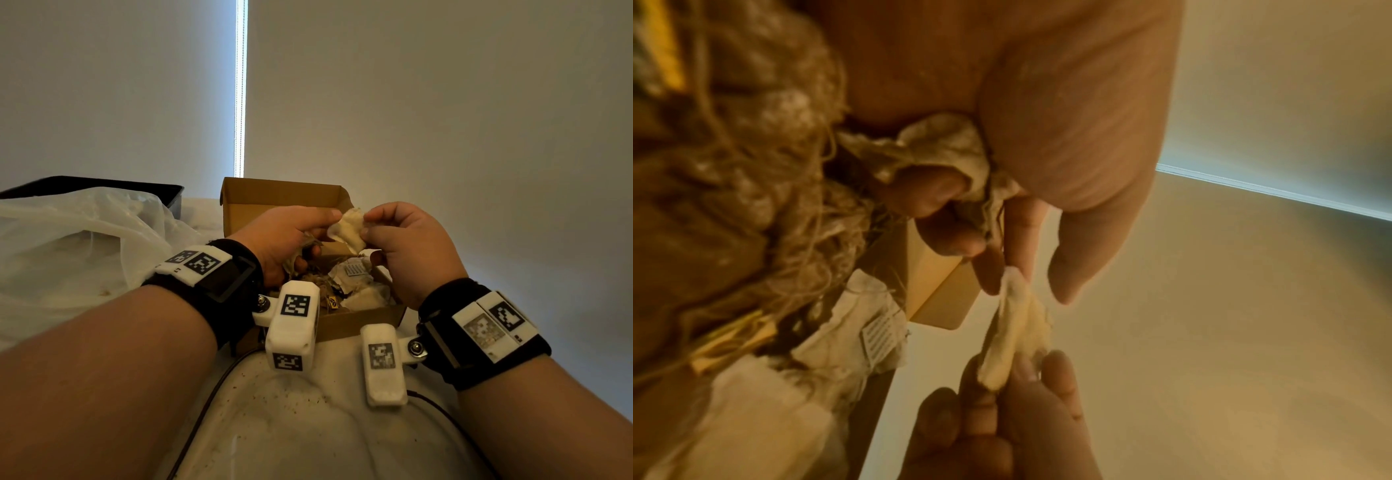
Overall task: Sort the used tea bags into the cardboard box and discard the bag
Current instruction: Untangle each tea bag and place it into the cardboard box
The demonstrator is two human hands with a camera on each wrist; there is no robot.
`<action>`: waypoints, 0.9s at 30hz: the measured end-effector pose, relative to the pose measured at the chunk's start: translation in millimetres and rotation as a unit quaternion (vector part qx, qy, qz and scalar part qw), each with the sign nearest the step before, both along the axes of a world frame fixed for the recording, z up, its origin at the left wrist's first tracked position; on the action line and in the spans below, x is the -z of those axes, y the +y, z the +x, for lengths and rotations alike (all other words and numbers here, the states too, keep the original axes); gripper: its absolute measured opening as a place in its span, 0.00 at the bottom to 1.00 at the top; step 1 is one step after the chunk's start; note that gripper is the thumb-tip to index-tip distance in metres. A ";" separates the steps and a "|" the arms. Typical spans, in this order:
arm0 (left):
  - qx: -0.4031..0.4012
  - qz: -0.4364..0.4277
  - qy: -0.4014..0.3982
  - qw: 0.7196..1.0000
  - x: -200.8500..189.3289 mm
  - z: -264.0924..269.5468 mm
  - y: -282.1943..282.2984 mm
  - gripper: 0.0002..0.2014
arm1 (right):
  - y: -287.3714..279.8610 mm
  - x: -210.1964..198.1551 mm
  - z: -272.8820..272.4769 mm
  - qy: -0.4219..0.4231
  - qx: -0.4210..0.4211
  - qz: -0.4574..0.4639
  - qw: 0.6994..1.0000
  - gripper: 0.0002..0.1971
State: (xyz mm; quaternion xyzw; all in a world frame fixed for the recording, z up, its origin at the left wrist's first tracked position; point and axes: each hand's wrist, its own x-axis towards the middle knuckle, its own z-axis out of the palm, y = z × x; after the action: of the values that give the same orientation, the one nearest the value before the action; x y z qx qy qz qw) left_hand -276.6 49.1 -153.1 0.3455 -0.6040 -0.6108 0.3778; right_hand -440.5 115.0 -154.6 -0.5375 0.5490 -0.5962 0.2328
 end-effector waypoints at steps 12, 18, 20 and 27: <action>-0.010 -0.053 -0.029 0.998 -1.0 0.3 -0.7 0.05 | -0.4 -0.2 1.7 -0.036 -0.034 0.007 0.999 0.11; -0.004 -0.043 -0.034 0.998 -0.5 -0.3 1.2 0.10 | -0.3 -0.3 0.2 0.017 -0.006 0.032 0.999 0.10; -0.014 -0.011 -0.013 1.000 -0.5 -0.3 0.7 0.12 | 0.5 -1.5 -1.1 0.019 0.018 0.040 0.999 0.12; -0.051 0.068 0.053 0.995 -0.7 -0.1 -6.7 0.18 | 11.4 -13.6 -4.8 0.143 0.062 0.154 0.976 0.08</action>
State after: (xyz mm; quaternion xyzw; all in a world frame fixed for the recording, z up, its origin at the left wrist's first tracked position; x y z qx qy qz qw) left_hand -276.7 42.4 -152.3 0.3679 -0.5218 -0.6482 0.4149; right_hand -445.3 126.3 -141.0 -0.5397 0.6939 -0.4351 0.1945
